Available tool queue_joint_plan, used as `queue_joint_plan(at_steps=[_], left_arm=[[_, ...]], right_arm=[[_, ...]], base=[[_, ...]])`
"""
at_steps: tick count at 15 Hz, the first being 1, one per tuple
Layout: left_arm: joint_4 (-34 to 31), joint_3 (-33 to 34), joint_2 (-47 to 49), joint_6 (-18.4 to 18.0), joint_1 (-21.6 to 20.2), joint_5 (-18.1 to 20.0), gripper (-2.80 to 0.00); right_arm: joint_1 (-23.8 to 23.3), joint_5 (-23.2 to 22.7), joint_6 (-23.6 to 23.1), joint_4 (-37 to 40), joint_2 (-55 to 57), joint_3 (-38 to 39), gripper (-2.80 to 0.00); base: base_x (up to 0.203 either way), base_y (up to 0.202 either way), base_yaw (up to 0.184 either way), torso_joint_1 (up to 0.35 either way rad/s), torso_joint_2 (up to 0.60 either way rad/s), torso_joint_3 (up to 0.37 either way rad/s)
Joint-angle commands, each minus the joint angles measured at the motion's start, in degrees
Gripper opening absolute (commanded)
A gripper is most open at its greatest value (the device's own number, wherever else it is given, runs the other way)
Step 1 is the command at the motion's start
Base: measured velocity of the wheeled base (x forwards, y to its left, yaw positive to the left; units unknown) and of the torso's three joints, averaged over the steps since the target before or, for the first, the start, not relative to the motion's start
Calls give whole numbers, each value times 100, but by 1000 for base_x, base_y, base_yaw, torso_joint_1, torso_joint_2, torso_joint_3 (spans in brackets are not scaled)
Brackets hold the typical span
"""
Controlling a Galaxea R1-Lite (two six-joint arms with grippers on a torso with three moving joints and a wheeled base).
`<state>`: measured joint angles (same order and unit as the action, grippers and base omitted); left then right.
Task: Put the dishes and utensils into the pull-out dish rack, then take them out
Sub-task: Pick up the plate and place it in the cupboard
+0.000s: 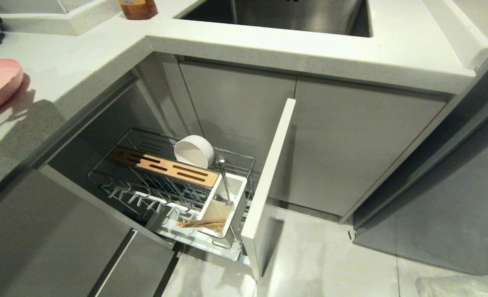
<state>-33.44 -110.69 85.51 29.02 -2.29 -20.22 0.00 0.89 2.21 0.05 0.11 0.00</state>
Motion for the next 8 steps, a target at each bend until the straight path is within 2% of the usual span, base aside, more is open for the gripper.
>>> queue_joint_plan(at_steps=[1,5,8], left_arm=[[142,-13,187,-29,-222,-148,-280],[326,-31,520,-212,-390,-596,-280],[374,-40,699,-239,-395,-664,-280]], right_arm=[[8,-1,-1,4,-2,16,-280],[7,0,-1,-1,-2,13,-280],[1,-1,-1,-5,-2,17,-280]], base=[[0,0,0,0,0,0],[0,0,0,0,0,0],[0,0,0,0,0,0]])
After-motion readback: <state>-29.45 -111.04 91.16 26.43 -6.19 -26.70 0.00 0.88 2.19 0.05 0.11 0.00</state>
